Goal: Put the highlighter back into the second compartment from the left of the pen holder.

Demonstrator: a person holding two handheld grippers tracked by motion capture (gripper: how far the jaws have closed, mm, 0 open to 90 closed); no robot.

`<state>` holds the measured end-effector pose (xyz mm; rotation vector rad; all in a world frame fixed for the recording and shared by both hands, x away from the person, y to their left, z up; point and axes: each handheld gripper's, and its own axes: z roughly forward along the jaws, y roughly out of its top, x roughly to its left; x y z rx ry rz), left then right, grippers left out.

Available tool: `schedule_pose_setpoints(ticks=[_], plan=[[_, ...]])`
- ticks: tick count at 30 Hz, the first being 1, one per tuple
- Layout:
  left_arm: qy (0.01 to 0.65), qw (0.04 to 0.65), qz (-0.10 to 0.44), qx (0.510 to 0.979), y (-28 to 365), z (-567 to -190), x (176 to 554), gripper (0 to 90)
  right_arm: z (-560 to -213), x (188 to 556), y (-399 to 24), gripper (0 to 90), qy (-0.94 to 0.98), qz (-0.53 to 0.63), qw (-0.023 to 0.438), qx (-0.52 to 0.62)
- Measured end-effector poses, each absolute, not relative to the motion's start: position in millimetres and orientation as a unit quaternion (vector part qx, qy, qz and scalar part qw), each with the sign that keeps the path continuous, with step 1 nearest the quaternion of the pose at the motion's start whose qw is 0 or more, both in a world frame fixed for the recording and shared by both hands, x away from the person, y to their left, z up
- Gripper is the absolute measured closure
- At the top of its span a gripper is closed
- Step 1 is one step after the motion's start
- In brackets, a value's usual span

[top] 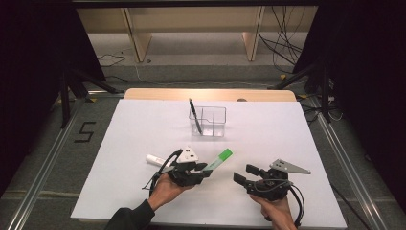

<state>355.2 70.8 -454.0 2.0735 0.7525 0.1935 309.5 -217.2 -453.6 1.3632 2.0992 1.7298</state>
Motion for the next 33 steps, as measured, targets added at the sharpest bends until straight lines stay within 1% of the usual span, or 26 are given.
schedule_pose_setpoints(ticks=[4,13,18,22,25,29,33], plan=[[0.307,0.451,0.082,0.834,75.7,-453.8,352.3,65.8,-454.3,315.9,-206.0,27.4,0.687,0.571,0.029,0.449],[0.313,0.46,0.094,0.826,85.4,-453.1,347.7,65.8,-451.7,329.2,-179.4,28.9,0.69,0.567,0.012,0.45],[0.312,0.459,0.103,0.825,89.4,-455.8,344.8,65.8,-455.0,335.1,-170.4,30.3,0.689,0.563,0.0,0.456],[0.311,0.458,0.108,0.826,91.7,-457.9,341.6,65.8,-458.4,339.7,-164.7,31.5,0.68,0.565,-0.02,0.467],[0.31,0.459,0.108,0.825,92.6,-457.6,339.6,65.8,-459.8,341.1,-160.0,32.3,0.681,0.56,-0.022,0.472],[0.308,0.465,0.114,0.822,94.6,-456.4,336.4,65.8,-463.2,343.6,-153.9,33.3,0.673,0.56,-0.04,0.482],[0.31,0.471,0.107,0.819,95.9,-456.7,333.8,65.8,-465.5,346.5,-147.2,36.0,0.669,0.561,-0.052,0.484]])
